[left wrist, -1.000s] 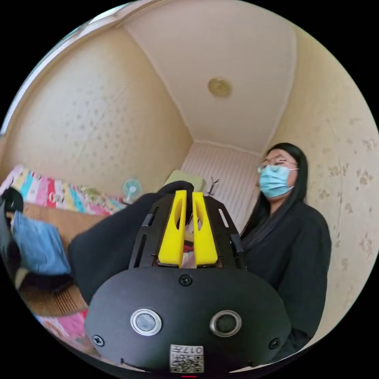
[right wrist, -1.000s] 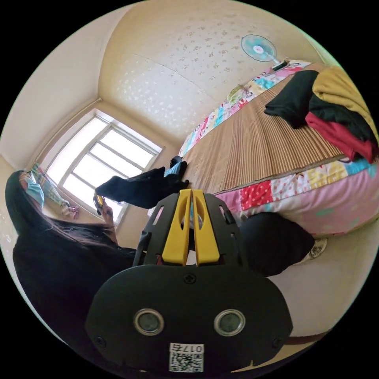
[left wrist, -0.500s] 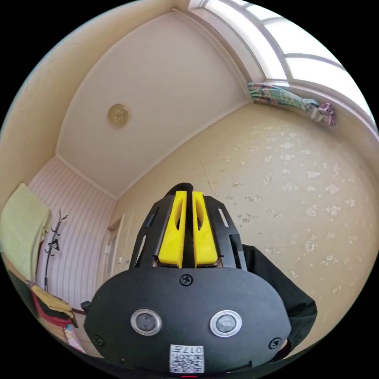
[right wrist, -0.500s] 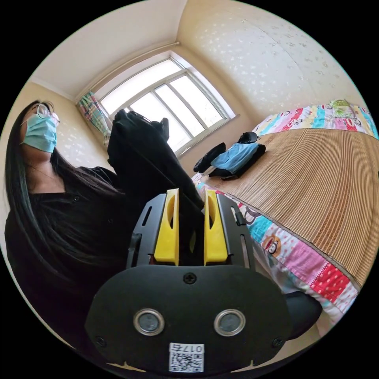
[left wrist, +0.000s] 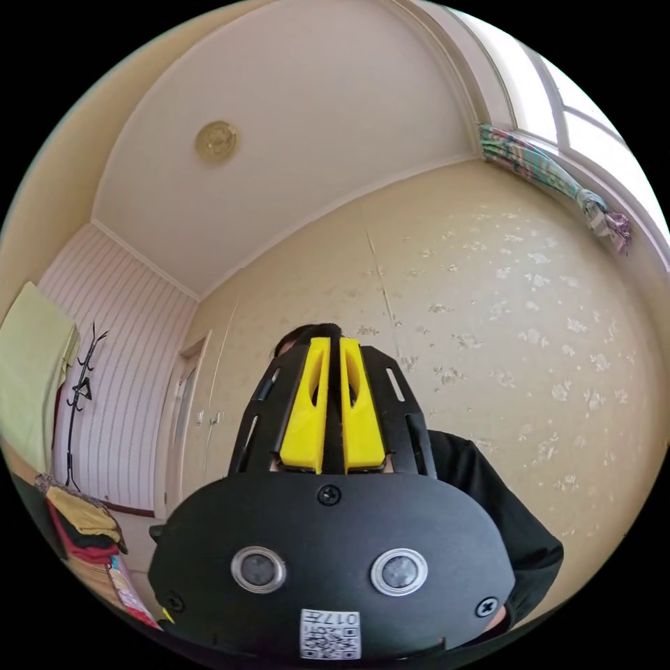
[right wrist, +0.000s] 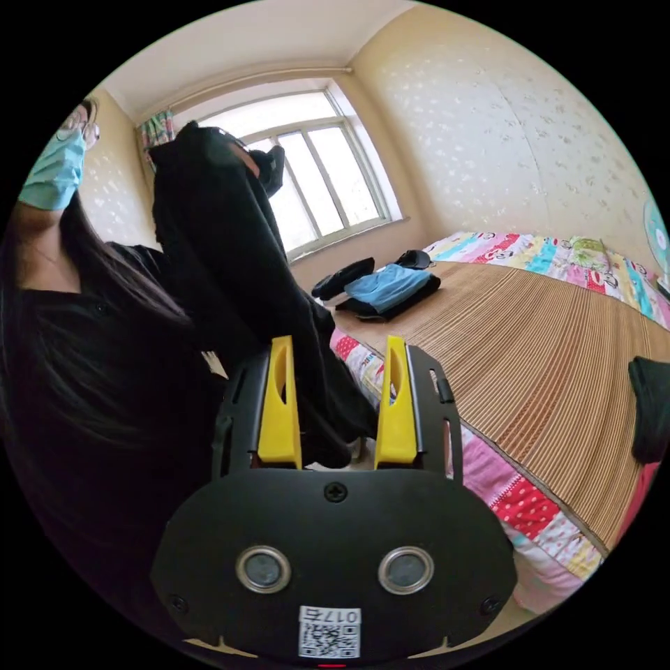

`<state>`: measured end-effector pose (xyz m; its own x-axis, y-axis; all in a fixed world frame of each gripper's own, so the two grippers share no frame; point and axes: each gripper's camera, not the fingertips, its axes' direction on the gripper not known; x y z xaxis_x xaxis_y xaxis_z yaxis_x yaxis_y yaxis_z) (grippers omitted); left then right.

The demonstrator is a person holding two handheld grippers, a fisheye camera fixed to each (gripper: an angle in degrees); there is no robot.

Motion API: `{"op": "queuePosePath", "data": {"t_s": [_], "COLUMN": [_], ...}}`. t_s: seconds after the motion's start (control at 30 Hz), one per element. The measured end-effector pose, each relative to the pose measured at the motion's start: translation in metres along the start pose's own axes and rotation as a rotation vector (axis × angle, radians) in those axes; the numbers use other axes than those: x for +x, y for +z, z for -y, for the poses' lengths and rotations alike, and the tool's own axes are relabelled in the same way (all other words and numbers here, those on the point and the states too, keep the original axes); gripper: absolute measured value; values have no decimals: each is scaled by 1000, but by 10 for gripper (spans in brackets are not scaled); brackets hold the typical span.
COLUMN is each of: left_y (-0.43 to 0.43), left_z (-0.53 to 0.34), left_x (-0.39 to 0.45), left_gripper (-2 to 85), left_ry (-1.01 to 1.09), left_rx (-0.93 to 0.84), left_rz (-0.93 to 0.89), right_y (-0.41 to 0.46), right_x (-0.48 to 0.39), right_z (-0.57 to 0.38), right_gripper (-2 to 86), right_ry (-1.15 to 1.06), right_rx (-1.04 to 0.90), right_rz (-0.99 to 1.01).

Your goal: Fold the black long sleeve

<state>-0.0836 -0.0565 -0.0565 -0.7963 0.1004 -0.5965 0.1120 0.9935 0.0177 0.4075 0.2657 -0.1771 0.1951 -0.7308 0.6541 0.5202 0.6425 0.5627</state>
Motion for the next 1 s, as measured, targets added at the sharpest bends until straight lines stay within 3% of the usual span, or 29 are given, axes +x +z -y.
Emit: {"op": "queuePosePath", "data": {"t_s": [0.1, 0.17, 0.3, 0.4, 0.5, 0.57, 0.67, 0.87, 1.0], "left_y": [-2, -7, -17, -25, -39, -54, -56, -6, 14], "left_z": [-5, -6, 2, 8, 10, 4, -10, -18, 13], "left_x": [-7, -3, 21, 50, 84, 117, 131, 116, 99], "left_gripper": [14, 14, 11, 11, 9, 7, 5, 3, 3], "left_ry": [-11, -5, 43, 75, 38, 31, -9, 168, 261], "left_rx": [11, 25, 32, 7, -29, -55, -108, -131, -121], "left_rz": [-4, 25, 86, 258, 554, 959, 1249, 1247, 1369], "right_y": [32, 34, -17, -77, -133, -165, -192, -202, -207], "right_x": [-11, -19, -9, -12, -48, -83, -120, -189, -192], "right_z": [-4, -2, 0, 17, 42, 58, 76, 98, 116], "right_gripper": [123, 45, 27, 21, 18, 16, 15, 15, 15], "right_ry": [14, 3, 99, 111, 33, -39, -88, -214, -290], "right_rx": [-12, 66, 216, 366, 503, 600, 734, 931, 979], "right_rz": [74, 174, 9, -112, -291, -451, -542, -752, -802]}}
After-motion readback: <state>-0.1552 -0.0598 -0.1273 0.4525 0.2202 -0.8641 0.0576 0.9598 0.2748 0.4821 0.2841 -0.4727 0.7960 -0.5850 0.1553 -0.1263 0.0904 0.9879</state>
